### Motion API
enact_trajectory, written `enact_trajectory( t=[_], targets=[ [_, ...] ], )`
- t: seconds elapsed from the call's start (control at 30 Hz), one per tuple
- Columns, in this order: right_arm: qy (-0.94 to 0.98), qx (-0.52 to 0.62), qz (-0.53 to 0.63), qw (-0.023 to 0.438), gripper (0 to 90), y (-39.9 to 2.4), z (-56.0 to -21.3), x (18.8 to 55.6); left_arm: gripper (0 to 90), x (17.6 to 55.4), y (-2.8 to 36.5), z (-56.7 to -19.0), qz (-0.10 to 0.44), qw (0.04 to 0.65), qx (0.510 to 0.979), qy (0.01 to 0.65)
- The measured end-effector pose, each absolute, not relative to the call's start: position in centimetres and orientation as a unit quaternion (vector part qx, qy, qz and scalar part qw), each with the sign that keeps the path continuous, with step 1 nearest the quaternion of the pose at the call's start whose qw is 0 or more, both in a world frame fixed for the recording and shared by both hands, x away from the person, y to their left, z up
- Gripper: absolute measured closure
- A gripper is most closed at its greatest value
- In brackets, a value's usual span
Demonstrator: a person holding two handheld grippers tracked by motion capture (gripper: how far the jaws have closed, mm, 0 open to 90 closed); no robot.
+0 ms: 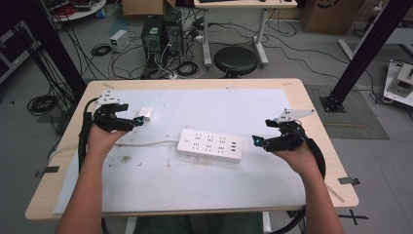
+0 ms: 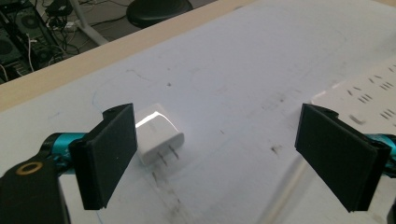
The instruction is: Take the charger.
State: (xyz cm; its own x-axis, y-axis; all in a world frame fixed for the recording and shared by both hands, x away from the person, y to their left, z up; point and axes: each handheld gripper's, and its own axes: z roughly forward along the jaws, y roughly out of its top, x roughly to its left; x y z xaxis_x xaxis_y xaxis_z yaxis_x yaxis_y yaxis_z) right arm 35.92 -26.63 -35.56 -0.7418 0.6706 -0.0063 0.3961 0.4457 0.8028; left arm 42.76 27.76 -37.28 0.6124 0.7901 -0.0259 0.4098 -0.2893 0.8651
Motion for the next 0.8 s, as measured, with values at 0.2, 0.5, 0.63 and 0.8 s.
enact_trajectory(
  t=[0.2, 0.5, 0.63, 0.8],
  targets=[
    [0.835, 0.323, 0.415, 0.162, 18.2, -26.7, -35.8, 35.9, 13.0, 45.8, 27.2, -38.2, 0.222, 0.431, 0.772, 0.411],
    [0.832, 0.335, 0.412, 0.162, 18.1, -26.8, -36.4, 36.0, 12.9, 48.6, 26.5, -41.1, 0.212, 0.374, 0.778, 0.457],
    [0.833, 0.334, 0.41, 0.161, 18.2, -26.6, -36.5, 36.0, 13.0, 49.2, 26.1, -42.4, 0.204, 0.368, 0.776, 0.469],
    [0.834, 0.334, 0.409, 0.161, 18.1, -26.5, -36.6, 36.1, 13.0, 49.6, 25.8, -43.1, 0.2, 0.373, 0.769, 0.479]
  ],
)
